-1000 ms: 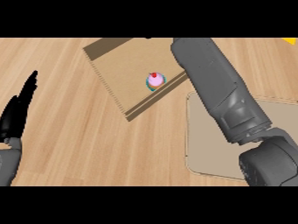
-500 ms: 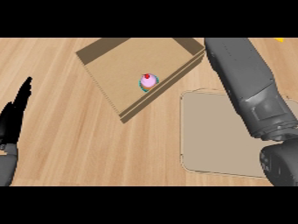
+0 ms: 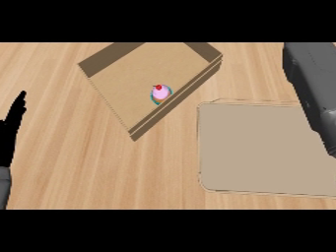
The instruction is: Pick the cupcake from the tray and place it in the cardboard box
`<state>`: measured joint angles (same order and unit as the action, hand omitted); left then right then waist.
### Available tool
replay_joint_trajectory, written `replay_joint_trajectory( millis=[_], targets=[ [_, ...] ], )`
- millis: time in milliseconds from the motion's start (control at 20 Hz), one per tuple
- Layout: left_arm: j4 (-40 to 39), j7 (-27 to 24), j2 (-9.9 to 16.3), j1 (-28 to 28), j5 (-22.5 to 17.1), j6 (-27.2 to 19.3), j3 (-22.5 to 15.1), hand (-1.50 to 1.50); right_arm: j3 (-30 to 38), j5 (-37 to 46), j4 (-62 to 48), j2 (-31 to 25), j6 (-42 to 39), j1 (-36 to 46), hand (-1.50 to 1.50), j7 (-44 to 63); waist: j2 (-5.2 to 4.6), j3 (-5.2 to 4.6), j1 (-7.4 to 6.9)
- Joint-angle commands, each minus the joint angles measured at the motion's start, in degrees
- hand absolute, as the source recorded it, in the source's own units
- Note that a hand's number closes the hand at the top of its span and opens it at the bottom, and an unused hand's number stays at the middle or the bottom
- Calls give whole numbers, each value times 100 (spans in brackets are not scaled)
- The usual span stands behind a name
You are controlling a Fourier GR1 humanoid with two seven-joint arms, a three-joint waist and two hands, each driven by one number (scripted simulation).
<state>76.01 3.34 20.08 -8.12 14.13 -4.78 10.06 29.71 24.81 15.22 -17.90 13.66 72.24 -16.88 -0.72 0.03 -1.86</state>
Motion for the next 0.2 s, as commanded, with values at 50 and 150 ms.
replay_joint_trajectory(
  millis=[50, 150],
  targets=[
    [111, 157, -47, 44, 44, -2, -27, 0, -154, 40, -54, -712, -995, -358, -150, -143, 25, 1, 63],
    [-25, 78, -92, -29, 52, -60, 7, 0, -233, 52, -10, -829, -1284, -559, -150, -304, 27, 0, 95]
  ],
)
